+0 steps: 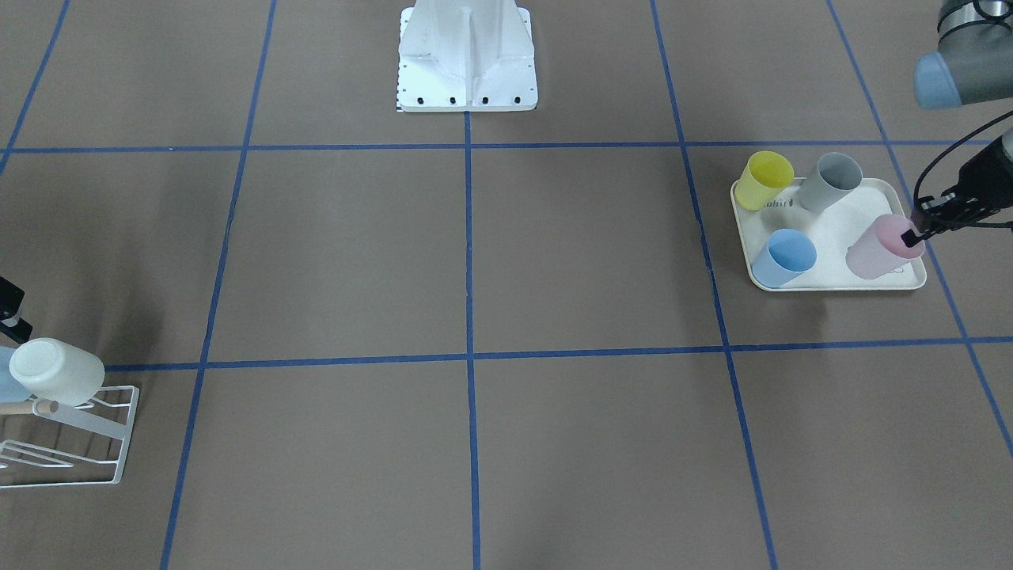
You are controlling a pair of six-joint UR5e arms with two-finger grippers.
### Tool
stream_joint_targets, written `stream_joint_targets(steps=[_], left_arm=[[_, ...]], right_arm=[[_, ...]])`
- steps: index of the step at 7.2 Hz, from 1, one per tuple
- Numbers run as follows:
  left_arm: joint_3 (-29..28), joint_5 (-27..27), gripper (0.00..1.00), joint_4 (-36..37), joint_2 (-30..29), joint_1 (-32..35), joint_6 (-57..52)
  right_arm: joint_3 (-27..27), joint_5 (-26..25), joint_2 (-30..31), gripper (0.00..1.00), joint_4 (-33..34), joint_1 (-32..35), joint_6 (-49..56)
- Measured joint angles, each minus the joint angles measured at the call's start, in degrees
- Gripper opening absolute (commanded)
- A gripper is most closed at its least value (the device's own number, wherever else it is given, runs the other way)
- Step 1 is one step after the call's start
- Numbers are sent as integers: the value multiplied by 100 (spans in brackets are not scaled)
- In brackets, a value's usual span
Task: Transfer IKEA cup to right arm and place on rack
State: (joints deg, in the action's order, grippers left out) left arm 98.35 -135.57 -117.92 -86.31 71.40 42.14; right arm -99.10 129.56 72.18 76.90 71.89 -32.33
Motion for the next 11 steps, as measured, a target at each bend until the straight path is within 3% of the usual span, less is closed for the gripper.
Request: stream_joint_targets(steps=[2, 4, 6, 7, 9, 11], left_arm=[[449, -46, 0, -31, -13, 58, 634], [918, -372, 0, -77, -266, 36, 1600], [1179, -779, 0, -440, -895, -197, 3110], [1179, -812, 0, -1028, -1167, -511, 4019], [1144, -509, 0, -2142, -1866, -1253, 5982], [1161, 165, 0, -3351, -2337, -2144, 7542]], right_arm=[[-735, -1, -4, 98, -130, -232, -1348], [-1146, 3, 23, 98, -789, -608, -2825], [-1238, 7, 105, 98, -2261, -1026, -4582], [-1238, 8, 115, 98, -2995, -1280, -5297], [-1156, -108, 120, 97, -4510, -1834, -6479], [-866, -749, 119, 95, -6375, -2436, -7659]])
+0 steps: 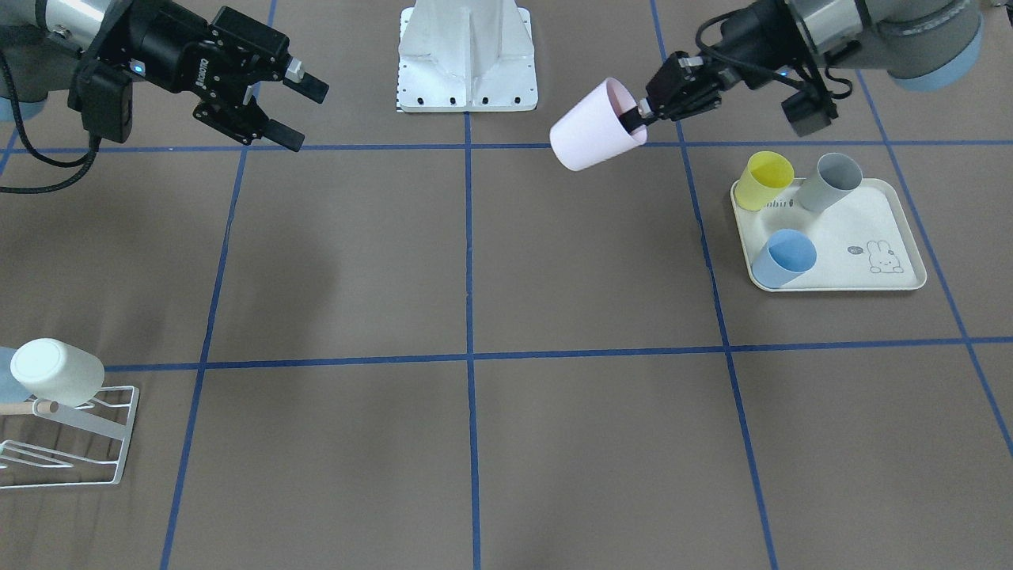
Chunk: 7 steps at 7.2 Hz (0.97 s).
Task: Transfer IKEA cup to right arm and place on rack
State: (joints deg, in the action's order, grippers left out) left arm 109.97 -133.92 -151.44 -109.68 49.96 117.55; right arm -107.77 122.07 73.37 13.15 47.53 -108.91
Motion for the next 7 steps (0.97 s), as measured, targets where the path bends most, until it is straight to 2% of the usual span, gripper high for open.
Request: stream_joint_targets(steps=[1, 3, 7], left_arm=[[-17, 520, 0, -817, -102, -464, 713], [-36, 1429, 0, -1985, -264, -1207, 1825], [-148, 2410, 0, -3260, -324, -1822, 2725]], right_arm=[[175, -376, -6, 98, -917, -341, -373], [297, -814, -65, 99, -1871, -805, -577], [289, -1232, -523, 99, -2368, -1192, -619]])
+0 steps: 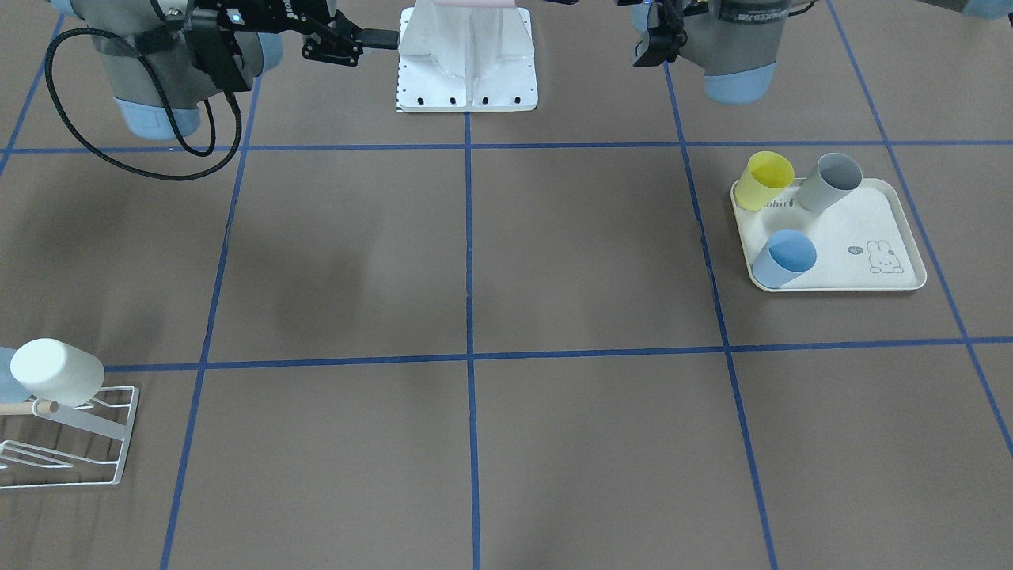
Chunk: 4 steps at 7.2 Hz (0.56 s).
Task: Transfer IKEA cup to right arm and place on rack
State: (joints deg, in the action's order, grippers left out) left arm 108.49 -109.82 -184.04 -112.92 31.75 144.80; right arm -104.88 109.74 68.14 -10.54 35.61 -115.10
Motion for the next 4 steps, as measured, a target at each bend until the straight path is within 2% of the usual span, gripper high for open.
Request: stream_joint_targets(steps=[2, 4], left_arm=[[-62, 378, 0, -268, -44, -219, 51], [-150, 521, 0, -386, -93, -298, 57]], right_arm=[[-31, -245, -186, 99, -24, -203, -31], [-47, -386, -246, 99, -108, -394, -38]])
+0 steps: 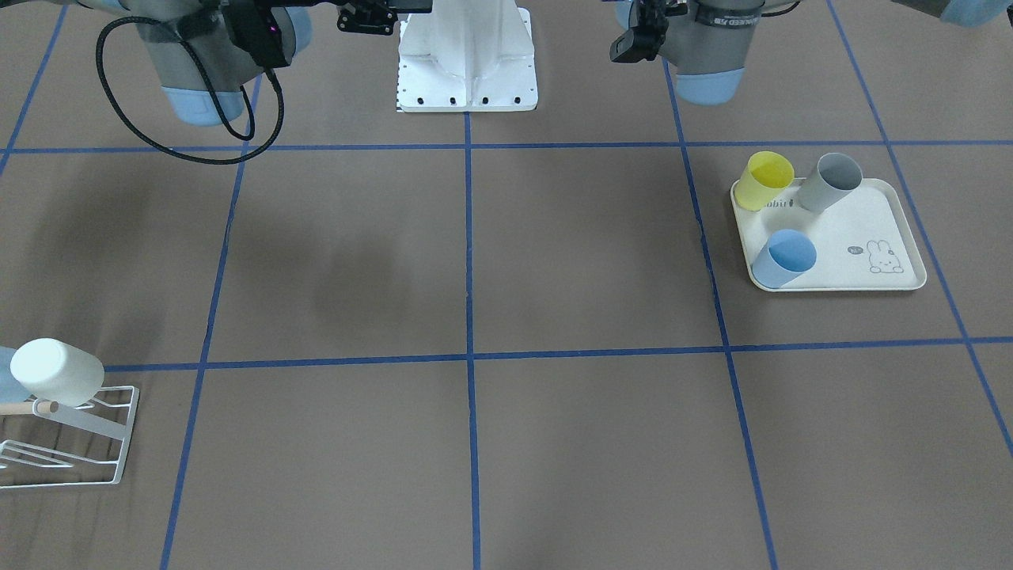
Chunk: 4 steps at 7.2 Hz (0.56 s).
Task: Transfer IKEA cup to right arm and place on rack
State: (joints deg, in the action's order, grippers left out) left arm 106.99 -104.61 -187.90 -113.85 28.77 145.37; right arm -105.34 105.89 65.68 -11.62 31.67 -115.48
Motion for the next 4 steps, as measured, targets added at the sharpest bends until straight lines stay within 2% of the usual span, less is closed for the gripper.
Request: stream_joint_targets(steps=[4], left_arm=[[-113, 23, 0, -26, -38, -20, -8]], right_arm=[[14, -41, -6, 95, -74, -103, -8]])
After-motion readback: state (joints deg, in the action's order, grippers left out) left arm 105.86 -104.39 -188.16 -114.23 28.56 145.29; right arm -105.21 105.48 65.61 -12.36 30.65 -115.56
